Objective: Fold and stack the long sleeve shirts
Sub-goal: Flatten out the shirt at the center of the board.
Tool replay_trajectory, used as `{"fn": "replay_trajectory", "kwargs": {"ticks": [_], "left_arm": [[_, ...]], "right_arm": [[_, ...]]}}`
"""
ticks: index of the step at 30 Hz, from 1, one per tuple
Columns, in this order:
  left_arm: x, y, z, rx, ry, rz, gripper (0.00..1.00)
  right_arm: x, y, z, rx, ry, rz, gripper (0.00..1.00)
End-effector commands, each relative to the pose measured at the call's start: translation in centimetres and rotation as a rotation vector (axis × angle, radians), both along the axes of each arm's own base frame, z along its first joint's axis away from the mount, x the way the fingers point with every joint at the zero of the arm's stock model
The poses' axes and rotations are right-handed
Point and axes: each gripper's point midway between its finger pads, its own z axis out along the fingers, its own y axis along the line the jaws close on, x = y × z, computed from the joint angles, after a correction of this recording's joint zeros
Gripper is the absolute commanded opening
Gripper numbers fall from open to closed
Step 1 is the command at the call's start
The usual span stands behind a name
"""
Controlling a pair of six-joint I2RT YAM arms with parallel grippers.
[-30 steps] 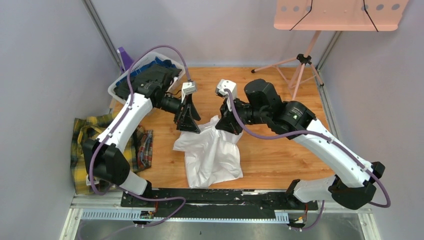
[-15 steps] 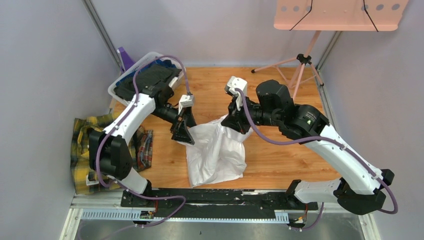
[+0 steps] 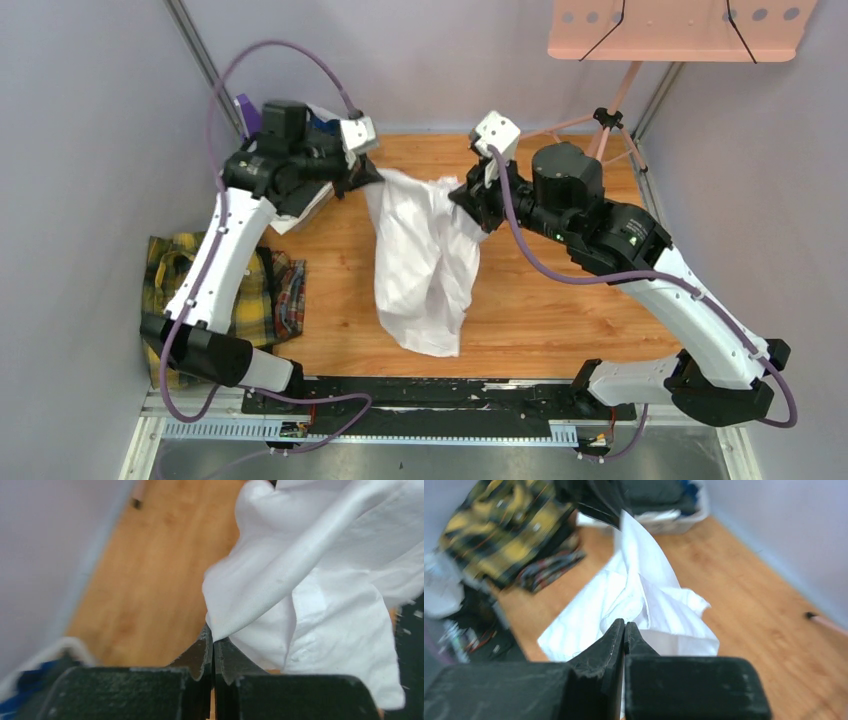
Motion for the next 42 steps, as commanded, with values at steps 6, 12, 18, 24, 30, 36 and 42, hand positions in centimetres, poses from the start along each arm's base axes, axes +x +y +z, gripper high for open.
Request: {"fn": "replay_trajectory", "kwargs": {"ticks": [6, 12, 18, 24, 30, 36, 42], "left_arm": [[1.5, 5.9, 24.0, -0.022, -0.662, 0.348, 0.0], [1.7, 6.7, 20.2, 0.082, -0.625, 0.38, 0.07], [0.6, 7.6, 8.8, 0.302, -0.5, 0.338, 0.05], [-0.7, 7.7, 3.7, 0.339, -0.379, 0.306, 0.12], [-0.9, 7.0, -1.6, 0.34, -0.238, 0.295, 0.15], [-2.3, 5.7, -6.2, 0.359, -0.122, 0.173, 0.76], [-7.3, 2.5, -12.1, 0.418, -0.072, -0.106, 0.82]], "right_arm": [[8.9, -9.5, 16.4, 0.225, -0.541, -0.719, 0.0], [12.7, -11.8, 12.4, 0.023, -0.528, -0.988, 0.0], [12.1, -16.0, 4.3, -0.029, -0.402, -1.135, 0.0], [10.1, -19.8, 0.9, -0.069, -0.279, -1.226, 0.0], [8.5, -21.6, -4.8, -0.158, -0.133, -1.277, 0.0], [8.8, -21.5, -9.4, -0.148, 0.028, -1.272, 0.0], [11.1, -19.4, -11.0, -0.198, 0.061, -1.253, 0.0]]}}
